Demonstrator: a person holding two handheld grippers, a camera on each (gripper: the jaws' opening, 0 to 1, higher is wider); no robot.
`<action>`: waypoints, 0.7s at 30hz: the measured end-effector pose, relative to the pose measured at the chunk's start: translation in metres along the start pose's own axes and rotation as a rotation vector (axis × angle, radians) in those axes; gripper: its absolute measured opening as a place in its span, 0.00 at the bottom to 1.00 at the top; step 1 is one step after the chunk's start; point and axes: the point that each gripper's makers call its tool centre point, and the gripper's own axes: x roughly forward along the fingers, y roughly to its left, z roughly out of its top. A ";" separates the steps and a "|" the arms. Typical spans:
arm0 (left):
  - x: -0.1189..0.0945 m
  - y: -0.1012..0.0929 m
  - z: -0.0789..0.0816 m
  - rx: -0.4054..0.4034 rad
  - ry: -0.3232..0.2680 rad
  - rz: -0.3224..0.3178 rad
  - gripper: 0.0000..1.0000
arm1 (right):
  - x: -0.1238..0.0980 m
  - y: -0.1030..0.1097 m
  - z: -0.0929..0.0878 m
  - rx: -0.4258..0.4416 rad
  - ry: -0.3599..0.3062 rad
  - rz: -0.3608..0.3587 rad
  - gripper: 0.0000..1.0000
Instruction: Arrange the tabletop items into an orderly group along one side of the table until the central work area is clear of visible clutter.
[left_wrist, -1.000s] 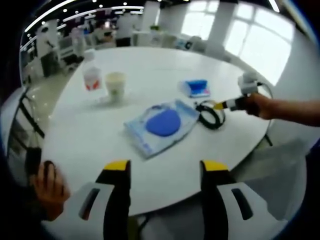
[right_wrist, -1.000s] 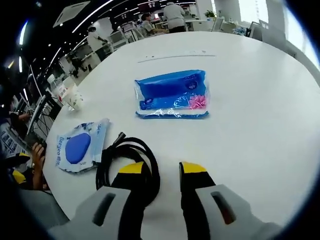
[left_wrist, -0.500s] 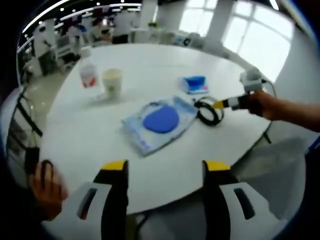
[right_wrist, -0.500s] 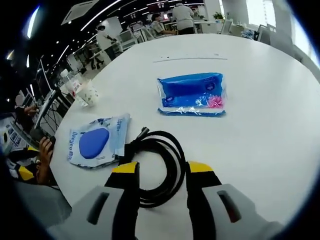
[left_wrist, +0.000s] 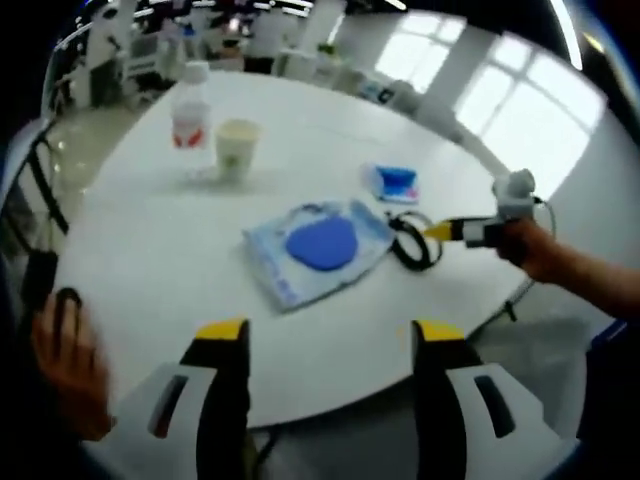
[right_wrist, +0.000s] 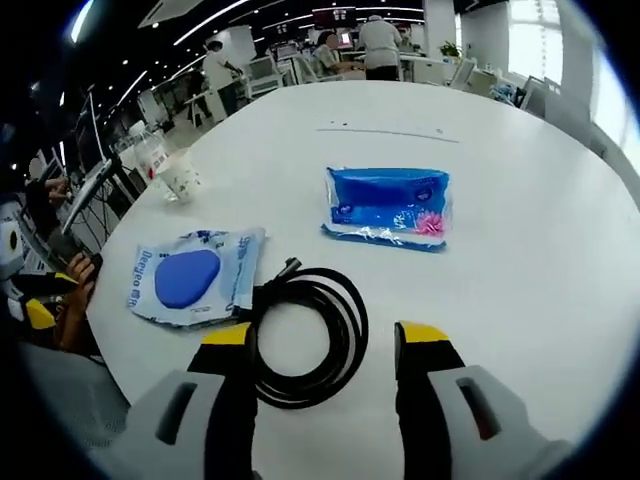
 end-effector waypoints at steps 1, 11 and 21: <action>0.001 0.001 0.001 -0.001 0.000 0.004 0.62 | 0.000 0.002 0.002 0.001 -0.004 0.008 0.55; 0.031 0.003 0.012 -0.050 -0.010 0.024 0.61 | 0.005 0.046 0.016 0.025 -0.028 0.139 0.51; 0.054 0.023 0.010 -0.124 -0.027 0.088 0.61 | 0.014 0.073 0.021 0.048 -0.026 0.208 0.50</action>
